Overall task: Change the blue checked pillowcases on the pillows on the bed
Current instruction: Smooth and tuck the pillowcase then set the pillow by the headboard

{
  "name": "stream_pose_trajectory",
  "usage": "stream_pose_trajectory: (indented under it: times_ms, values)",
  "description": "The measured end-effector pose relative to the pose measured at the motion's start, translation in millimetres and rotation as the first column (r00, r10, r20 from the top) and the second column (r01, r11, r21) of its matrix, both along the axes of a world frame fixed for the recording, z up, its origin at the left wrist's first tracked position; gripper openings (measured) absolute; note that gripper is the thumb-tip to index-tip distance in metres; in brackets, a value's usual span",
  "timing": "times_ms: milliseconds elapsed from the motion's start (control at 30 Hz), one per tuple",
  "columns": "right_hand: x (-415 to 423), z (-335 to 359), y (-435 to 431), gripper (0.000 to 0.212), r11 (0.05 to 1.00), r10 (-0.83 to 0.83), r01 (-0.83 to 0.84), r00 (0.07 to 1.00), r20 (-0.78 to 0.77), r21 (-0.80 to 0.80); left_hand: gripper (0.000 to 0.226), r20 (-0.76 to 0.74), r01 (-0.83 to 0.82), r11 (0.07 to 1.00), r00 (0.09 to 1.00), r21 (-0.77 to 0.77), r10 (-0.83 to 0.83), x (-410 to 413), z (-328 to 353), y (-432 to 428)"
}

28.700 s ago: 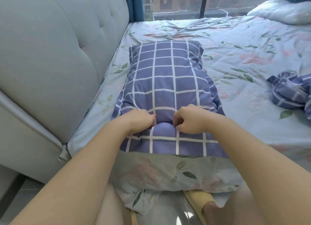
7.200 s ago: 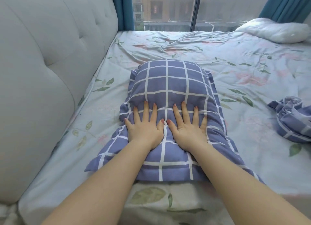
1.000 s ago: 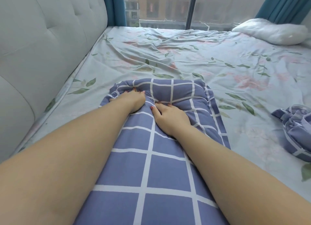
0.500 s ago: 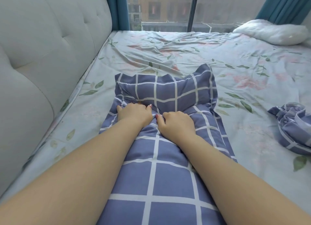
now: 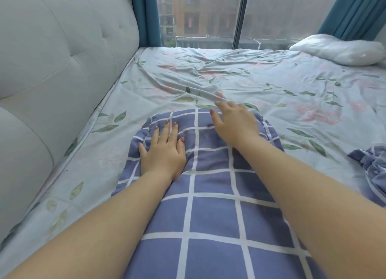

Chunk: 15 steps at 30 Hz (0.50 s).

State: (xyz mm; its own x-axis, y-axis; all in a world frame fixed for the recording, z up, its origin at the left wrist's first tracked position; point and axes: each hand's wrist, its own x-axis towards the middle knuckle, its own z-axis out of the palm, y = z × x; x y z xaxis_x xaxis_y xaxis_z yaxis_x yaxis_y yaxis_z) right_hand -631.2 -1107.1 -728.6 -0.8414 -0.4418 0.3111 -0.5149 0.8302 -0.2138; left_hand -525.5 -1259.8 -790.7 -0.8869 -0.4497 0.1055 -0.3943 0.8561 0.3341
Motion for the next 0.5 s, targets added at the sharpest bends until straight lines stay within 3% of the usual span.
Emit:
stream_pose_trajectory:
  times_ms: [100, 200, 267, 367, 500]
  values:
    - [-9.9, -45.8, -3.7, 0.053, 0.983, -0.066, 0.024, 0.972, 0.227, 0.181, 0.056, 0.062, 0.024, 0.995, 0.998, -0.1, -0.018, -15.8, 19.3, -4.4]
    - [-8.3, -63.5, -5.5, 0.056, 0.985, -0.074, 0.034, 0.97, 0.232, 0.169, 0.053, 0.045, 0.158, 0.978, 0.987, -0.135, -0.153, -42.0, 37.8, -7.5]
    - [-6.7, -58.7, -2.4, 0.057, 0.984, -0.073, 0.028, 0.966, 0.25, 0.179, 0.051, 0.127, 0.265, 0.963, 0.958, -0.039, -0.259, -55.4, 35.7, -7.2]
    - [4.8, -56.5, 3.3, 0.059, 0.973, -0.075, 0.017, 0.967, 0.245, 0.232, 0.051, 0.224, 0.261, 0.965, 0.941, 0.002, -0.255, -54.5, 21.3, -4.2]
    - [26.1, -57.1, 7.4, 0.059, 0.968, -0.086, 0.025, 0.968, 0.234, 0.251, 0.051, 0.224, 0.253, 0.967, 0.945, -0.039, -0.238, -27.9, 19.2, 4.4]
